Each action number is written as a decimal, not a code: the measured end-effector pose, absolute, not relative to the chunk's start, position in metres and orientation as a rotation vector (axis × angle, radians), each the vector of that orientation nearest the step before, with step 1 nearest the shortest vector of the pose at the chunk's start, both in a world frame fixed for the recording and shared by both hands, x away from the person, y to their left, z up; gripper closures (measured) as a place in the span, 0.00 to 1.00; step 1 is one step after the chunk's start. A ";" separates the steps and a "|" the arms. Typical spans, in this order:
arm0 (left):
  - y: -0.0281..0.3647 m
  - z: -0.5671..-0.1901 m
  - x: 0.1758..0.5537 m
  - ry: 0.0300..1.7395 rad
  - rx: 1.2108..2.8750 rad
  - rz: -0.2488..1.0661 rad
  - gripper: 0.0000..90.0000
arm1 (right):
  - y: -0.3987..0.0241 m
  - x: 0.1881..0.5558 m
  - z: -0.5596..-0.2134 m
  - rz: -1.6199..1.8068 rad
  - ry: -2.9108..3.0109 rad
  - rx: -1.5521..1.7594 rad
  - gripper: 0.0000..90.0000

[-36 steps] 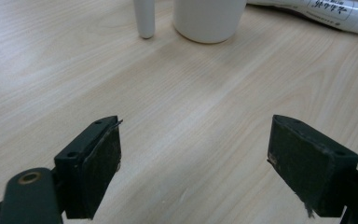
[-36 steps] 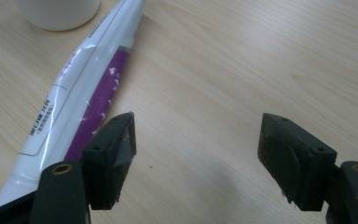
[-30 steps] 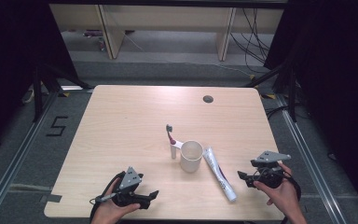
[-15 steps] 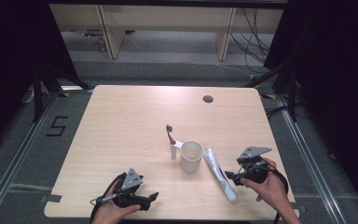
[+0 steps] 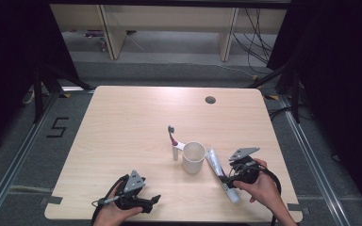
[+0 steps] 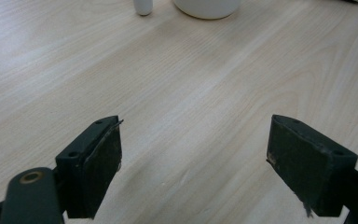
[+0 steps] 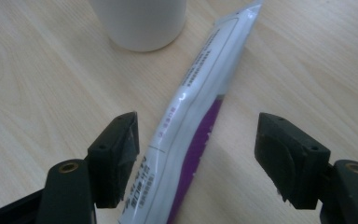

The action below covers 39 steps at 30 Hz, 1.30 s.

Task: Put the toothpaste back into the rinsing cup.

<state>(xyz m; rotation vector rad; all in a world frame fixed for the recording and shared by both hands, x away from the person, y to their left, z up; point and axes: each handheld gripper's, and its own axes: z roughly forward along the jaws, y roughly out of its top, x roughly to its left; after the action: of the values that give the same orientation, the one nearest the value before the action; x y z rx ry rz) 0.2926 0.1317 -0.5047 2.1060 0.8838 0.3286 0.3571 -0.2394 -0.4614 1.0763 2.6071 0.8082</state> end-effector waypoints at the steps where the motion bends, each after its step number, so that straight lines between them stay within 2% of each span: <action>1: 0.132 -0.504 0.293 0.878 2.117 0.333 0.19 | -0.235 0.360 -0.464 0.789 2.621 1.049 0.35; 13: 0.132 -0.503 0.292 0.873 2.112 0.337 0.19 | -0.215 0.370 -0.471 0.682 2.661 1.085 0.41; 22: 0.131 -0.504 0.292 0.866 2.128 0.340 0.19 | -0.214 0.376 -0.477 0.657 2.690 1.080 0.46; 31: 0.130 -0.504 0.291 0.866 2.111 0.324 0.19 | -0.215 0.379 -0.478 0.650 2.706 1.160 0.55; 35: 0.129 -0.504 0.290 0.853 2.118 0.319 0.19 | -0.217 0.379 -0.474 0.626 2.723 1.157 0.65; 39: 0.128 -0.504 0.290 0.855 2.105 0.322 0.19 | -0.219 0.384 -0.474 0.612 2.748 1.124 0.67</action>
<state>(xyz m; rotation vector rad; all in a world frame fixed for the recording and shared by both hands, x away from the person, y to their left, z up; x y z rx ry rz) 0.2903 0.1279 -0.5040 2.1049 0.8548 0.3221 0.3835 -0.2190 -0.4739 1.1242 2.7476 0.6120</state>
